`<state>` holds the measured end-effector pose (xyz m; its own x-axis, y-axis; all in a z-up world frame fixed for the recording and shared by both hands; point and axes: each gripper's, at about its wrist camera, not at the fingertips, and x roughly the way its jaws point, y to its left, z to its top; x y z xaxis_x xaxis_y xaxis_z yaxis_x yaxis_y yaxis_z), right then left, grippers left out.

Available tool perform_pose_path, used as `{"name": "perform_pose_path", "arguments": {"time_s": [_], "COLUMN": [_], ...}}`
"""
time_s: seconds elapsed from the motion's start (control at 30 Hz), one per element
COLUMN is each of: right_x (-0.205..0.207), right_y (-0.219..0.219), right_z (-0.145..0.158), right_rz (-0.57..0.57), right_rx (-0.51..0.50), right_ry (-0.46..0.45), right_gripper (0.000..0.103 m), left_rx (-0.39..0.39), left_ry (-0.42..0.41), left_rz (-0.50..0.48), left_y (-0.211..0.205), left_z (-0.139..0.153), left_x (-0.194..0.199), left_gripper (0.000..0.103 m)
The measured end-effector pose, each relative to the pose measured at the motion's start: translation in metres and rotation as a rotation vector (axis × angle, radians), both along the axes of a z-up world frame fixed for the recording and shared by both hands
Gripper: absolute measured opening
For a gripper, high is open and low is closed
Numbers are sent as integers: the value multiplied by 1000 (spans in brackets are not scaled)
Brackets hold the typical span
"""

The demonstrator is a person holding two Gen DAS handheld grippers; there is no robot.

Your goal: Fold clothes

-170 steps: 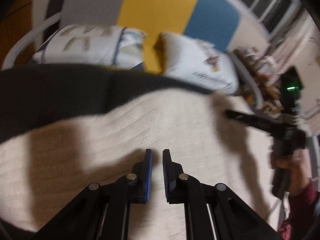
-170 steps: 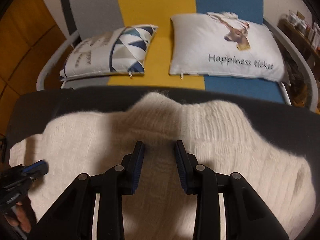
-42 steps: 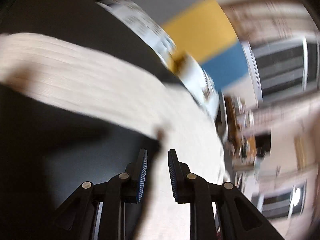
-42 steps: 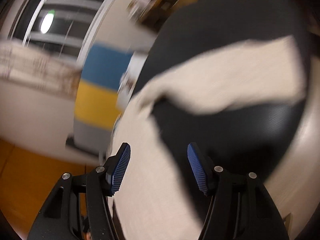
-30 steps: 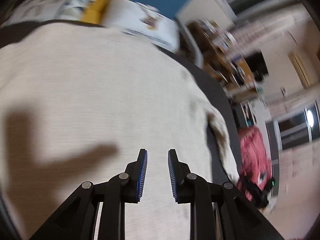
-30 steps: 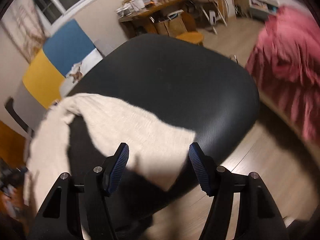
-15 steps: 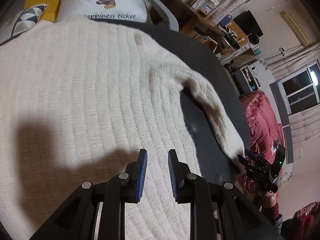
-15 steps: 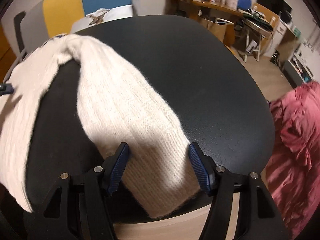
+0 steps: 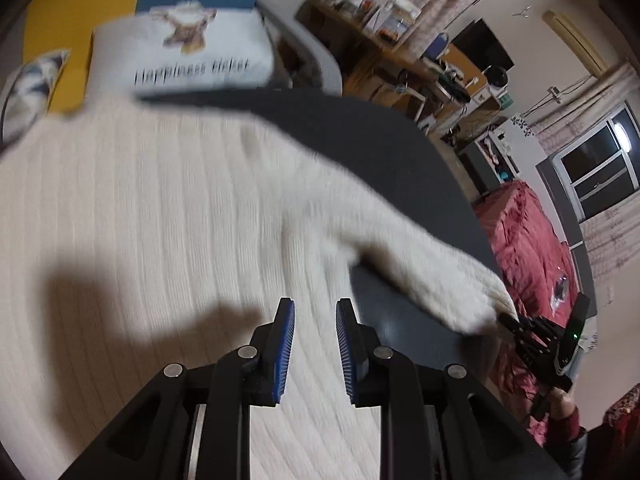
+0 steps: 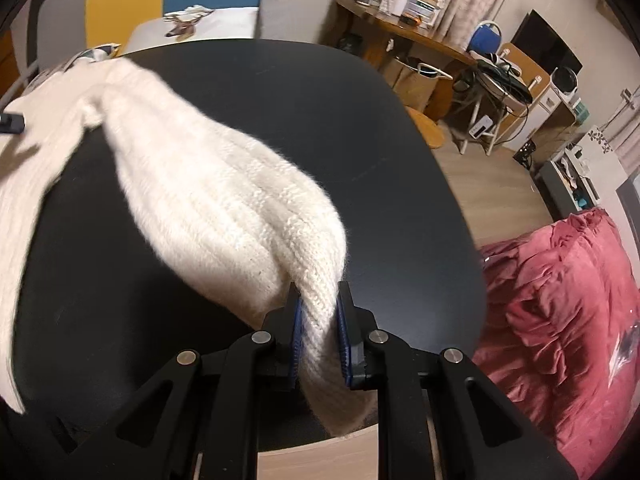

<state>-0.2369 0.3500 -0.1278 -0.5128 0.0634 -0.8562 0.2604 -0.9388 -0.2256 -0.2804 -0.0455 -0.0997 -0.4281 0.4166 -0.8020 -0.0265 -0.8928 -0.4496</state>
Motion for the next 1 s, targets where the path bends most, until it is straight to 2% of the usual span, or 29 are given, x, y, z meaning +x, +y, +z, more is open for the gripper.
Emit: {"name": "perform_pose_path", "arguments": {"time_s": [0.2, 0.33, 0.5, 0.53, 0.6, 0.67, 0.7, 0.73, 0.77, 0.9, 1.0], "right_x": [-44, -77, -95, -97, -95, -93, -92, -90, -88, -80, -85], "right_y": [0, 4, 6, 6, 9, 18, 23, 27, 31, 20, -22], "right_z": [-3, -11, -24, -26, -28, -19, -15, -5, 4, 53, 53], "right_rz": [-4, -32, -55, -59, -73, -95, -106, -122, -135, -57, 73], "right_rx": [129, 210, 238, 240, 216, 151, 119, 91, 60, -183, -239], "right_ry": [-9, -28, -51, -55, -53, -46, -40, -11, 18, 139, 109], "right_gripper": [17, 17, 17, 17, 23, 27, 33, 39, 40, 41, 41], "left_rx": [-94, -145, -223, -234, -195, -151, -137, -146, -155, -177, -189], "left_ry": [17, -35, -39, -33, -3, 30, 53, 60, 66, 67, 44], "left_rz": [-87, -141, -205, -215, -224, -222, -208, -200, -191, -150, -80], "left_y": [9, 23, 37, 38, 34, 28, 23, 22, 20, 14, 8], "left_z": [0, -26, -57, -56, -48, -39, -33, -32, -31, -31, -39], "left_x": [-50, -75, -80, -78, -75, -75, -78, -83, -88, -110, -130], "left_gripper": [21, 21, 21, 21, 20, 20, 20, 21, 21, 20, 20]}}
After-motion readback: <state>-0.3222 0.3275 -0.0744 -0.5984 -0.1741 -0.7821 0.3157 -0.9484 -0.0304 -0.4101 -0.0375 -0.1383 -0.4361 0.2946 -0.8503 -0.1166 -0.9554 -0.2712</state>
